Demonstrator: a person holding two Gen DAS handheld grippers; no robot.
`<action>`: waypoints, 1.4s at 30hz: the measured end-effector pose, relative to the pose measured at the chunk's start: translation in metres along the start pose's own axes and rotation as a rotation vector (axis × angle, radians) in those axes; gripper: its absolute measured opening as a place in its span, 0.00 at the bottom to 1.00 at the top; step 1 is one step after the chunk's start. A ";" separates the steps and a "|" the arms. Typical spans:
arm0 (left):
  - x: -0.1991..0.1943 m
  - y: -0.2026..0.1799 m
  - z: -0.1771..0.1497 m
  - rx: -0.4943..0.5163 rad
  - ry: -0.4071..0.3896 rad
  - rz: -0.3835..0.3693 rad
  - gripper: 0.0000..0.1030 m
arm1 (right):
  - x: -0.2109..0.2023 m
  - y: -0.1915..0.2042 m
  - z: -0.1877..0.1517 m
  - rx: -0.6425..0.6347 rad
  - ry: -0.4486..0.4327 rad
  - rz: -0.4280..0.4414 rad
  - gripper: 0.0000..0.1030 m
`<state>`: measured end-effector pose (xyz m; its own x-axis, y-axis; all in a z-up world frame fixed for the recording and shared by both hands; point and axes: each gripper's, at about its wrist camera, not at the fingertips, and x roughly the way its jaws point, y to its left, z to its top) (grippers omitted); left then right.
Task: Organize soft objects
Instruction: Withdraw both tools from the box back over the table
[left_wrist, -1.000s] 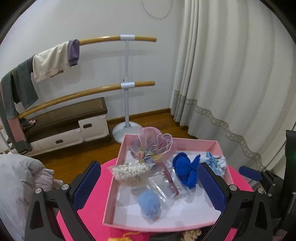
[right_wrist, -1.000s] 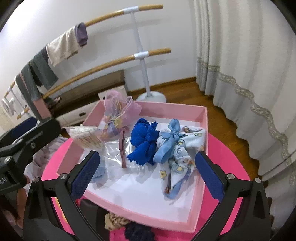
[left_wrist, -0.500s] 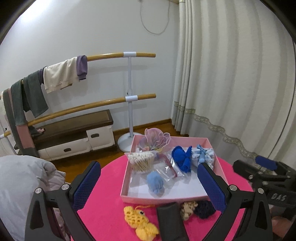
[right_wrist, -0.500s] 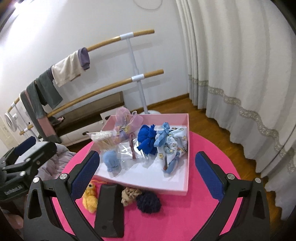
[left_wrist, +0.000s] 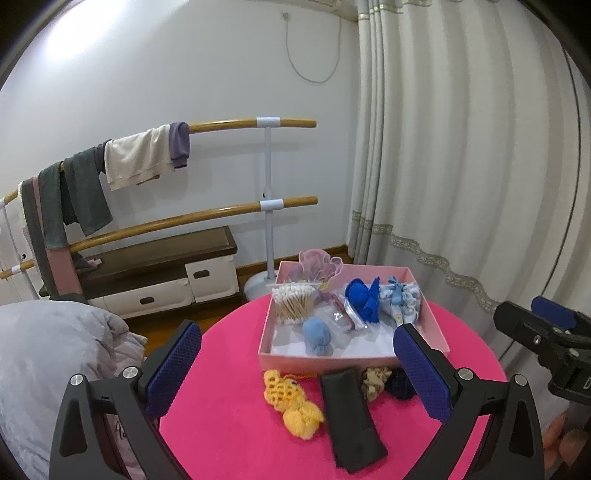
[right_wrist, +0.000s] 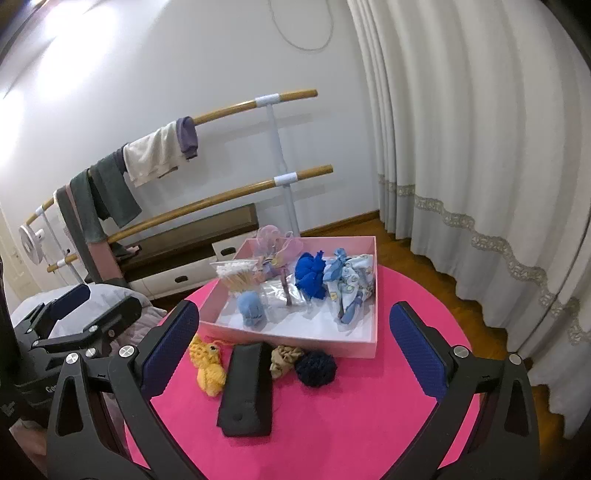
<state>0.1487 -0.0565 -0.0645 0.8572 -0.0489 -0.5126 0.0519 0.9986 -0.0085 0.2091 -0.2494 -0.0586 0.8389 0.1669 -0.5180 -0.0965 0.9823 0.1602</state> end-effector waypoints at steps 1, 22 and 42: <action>-0.006 -0.001 -0.004 0.003 -0.005 0.009 1.00 | -0.004 0.002 -0.002 -0.002 -0.005 -0.001 1.00; -0.055 0.009 -0.047 -0.028 0.028 0.032 1.00 | -0.049 0.002 -0.049 0.022 -0.018 -0.031 1.00; -0.024 0.026 -0.055 -0.046 0.100 0.050 1.00 | -0.024 -0.006 -0.054 0.023 0.042 -0.058 1.00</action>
<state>0.1016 -0.0288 -0.0999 0.8026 0.0009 -0.5966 -0.0151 0.9997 -0.0189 0.1607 -0.2546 -0.0929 0.8197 0.1137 -0.5615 -0.0356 0.9883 0.1482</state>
